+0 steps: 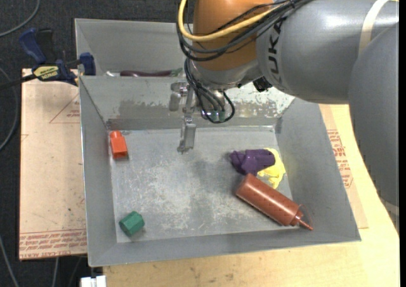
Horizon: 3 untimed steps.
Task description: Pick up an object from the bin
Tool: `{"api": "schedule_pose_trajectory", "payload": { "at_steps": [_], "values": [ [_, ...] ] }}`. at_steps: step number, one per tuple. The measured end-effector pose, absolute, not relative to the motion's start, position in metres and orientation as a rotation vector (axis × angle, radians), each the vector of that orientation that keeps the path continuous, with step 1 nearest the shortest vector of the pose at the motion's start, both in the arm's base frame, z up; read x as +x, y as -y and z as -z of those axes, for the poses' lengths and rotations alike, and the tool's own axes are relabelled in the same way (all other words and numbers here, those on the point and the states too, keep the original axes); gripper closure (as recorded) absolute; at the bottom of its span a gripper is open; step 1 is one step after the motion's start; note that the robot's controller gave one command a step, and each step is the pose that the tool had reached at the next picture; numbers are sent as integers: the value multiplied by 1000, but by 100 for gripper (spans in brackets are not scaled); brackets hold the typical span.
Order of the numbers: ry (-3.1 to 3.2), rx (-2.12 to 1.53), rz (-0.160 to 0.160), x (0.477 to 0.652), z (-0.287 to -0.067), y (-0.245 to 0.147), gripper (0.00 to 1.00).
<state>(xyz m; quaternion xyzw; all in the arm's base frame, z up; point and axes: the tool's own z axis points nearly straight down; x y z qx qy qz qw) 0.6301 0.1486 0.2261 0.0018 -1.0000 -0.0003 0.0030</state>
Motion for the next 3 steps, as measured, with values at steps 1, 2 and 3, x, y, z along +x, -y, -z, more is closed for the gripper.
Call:
{"api": "schedule_pose_trajectory", "payload": {
  "at_steps": [1,2,3],
  "values": [
    [3143,2,3,631,-232,-148,0],
    [3141,30,4,618,-217,-93,0],
    [3141,78,-3,604,-214,-62,0]
  ]
}}
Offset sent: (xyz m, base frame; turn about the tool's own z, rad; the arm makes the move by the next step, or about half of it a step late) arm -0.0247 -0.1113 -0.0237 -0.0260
